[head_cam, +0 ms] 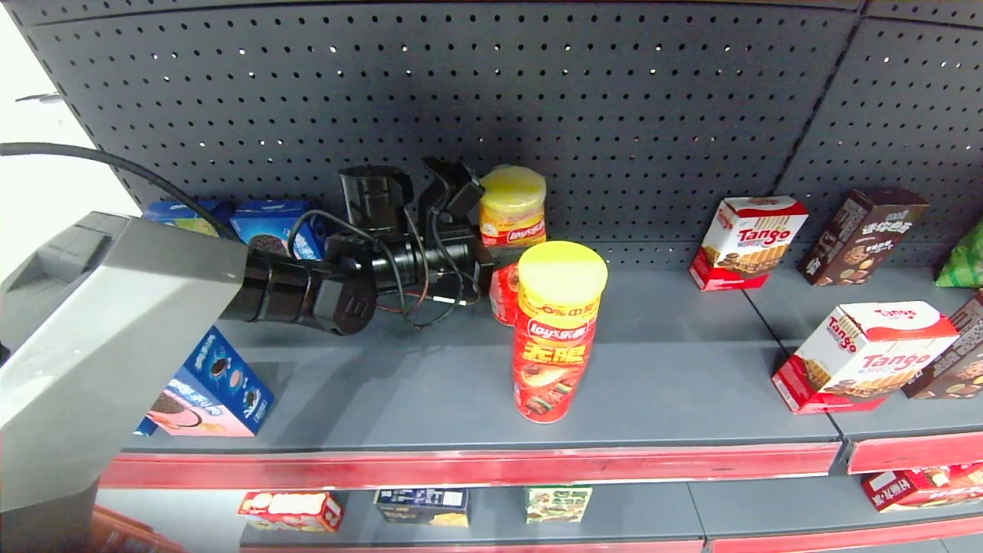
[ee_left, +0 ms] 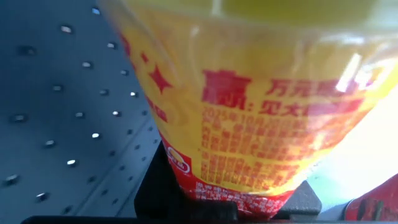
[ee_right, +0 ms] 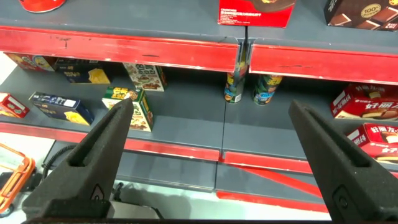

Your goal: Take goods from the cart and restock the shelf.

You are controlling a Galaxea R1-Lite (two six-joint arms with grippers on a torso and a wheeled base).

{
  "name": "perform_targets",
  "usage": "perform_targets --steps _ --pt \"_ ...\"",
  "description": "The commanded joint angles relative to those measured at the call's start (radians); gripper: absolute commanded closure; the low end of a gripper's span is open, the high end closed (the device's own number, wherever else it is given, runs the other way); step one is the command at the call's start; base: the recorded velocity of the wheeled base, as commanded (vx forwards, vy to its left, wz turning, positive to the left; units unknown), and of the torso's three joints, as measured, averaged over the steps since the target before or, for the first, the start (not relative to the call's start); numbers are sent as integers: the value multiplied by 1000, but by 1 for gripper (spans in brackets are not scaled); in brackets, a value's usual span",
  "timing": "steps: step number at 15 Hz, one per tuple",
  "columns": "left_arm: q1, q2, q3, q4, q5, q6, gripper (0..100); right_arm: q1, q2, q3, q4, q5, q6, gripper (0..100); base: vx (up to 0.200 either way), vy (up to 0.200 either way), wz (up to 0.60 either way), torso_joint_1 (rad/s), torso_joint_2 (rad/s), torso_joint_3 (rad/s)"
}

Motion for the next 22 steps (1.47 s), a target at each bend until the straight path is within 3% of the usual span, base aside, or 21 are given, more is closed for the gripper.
perform_targets --steps 1,6,7,13,15,17,19,20,22 --pt "-2 10 -2 0 0 2 100 1 2 0 0 0 0 0 0 0 0 0 0 0" --pt "-7 28 -3 0 0 6 100 1 1 0 -1 0 0 0 0 0 0 0 0 0" --pt "-7 28 -3 0 1 6 0 1 2 0 0 0 0 0 0 0 0 0 0 0" --pt "12 -23 27 0 9 8 0 1 1 0 0 0 0 0 0 0 0 0 0 0" --pt "39 -81 96 9 11 63 0 1 2 0 0 0 0 0 0 0 0 0 0 0" --pt "44 -130 193 12 69 118 0 1 1 0 -1 0 0 0 0 0 0 0 0 0" --pt "44 -153 248 12 159 134 0 1 2 0 -1 0 0 0 0 0 0 0 0 0" --pt "44 -153 251 12 164 134 0 1 2 0 0 0 0 0 0 0 0 0 0 0" --pt "42 -152 247 12 221 166 0 1 2 0 0 0 0 0 0 0 0 0 0 0"
